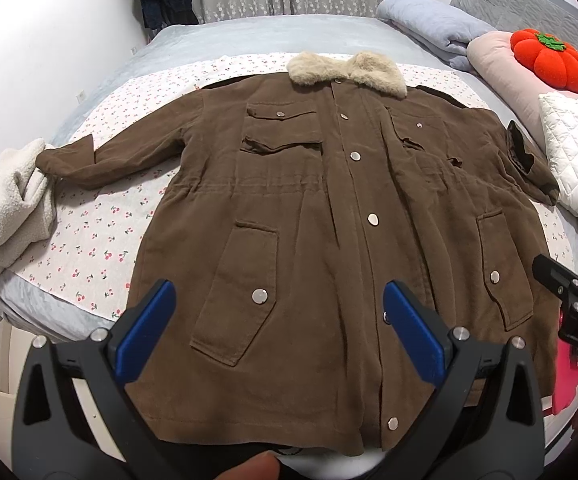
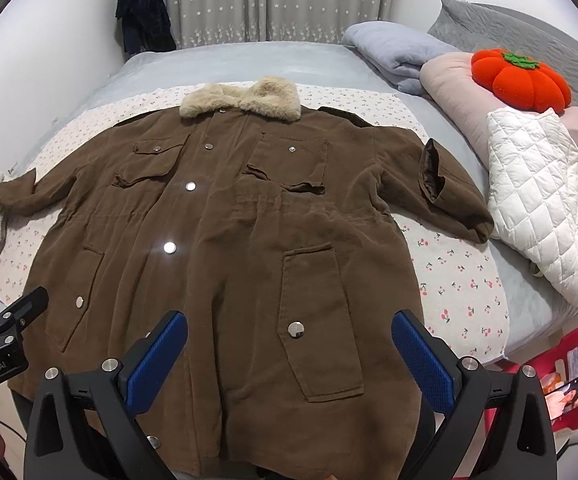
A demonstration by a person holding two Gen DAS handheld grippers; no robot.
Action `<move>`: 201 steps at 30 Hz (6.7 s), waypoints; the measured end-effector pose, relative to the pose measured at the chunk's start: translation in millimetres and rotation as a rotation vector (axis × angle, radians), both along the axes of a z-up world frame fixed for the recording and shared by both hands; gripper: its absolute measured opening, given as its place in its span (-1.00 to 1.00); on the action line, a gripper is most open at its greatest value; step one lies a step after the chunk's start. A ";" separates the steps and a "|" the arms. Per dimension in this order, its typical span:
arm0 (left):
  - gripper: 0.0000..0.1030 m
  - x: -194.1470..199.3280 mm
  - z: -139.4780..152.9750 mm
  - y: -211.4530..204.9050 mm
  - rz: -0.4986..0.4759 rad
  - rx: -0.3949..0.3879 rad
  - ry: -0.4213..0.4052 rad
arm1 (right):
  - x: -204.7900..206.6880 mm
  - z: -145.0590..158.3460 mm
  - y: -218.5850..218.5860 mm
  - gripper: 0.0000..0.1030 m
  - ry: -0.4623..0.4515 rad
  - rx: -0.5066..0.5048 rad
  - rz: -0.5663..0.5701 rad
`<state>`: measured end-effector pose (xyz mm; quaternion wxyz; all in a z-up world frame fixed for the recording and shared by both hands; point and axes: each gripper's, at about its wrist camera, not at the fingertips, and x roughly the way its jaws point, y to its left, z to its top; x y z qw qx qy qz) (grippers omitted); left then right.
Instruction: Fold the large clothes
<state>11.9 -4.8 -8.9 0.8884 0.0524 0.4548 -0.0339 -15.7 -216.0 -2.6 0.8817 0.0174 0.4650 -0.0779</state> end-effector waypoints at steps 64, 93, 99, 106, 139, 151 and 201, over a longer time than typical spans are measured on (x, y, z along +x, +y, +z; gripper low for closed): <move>1.00 15.4 -8.7 5.6 -0.020 0.054 -0.072 | 19.9 -3.9 -0.9 1.00 0.009 -0.009 0.020; 0.92 349.0 3.3 15.2 -0.140 -0.022 0.056 | 286.6 -11.1 -70.5 0.90 0.119 0.050 0.211; 0.76 456.8 -30.1 -31.5 -0.186 0.018 0.077 | 379.6 -23.5 -63.3 0.69 0.077 0.096 0.238; 0.74 548.4 -73.2 -87.4 -0.248 -0.007 0.106 | 477.6 -63.0 -58.9 0.47 0.074 0.113 0.178; 0.26 570.7 -118.1 -38.6 0.028 -0.358 -0.018 | 527.9 -120.4 -95.7 0.30 -0.049 0.272 0.145; 0.42 513.2 -98.7 -34.3 -0.198 -0.174 -0.108 | 504.0 -117.2 -118.8 -0.07 -0.097 0.442 0.227; 0.82 212.8 -65.7 -22.5 -0.177 -0.202 0.099 | 207.5 -2.9 -278.0 -0.96 -0.083 -0.254 -0.262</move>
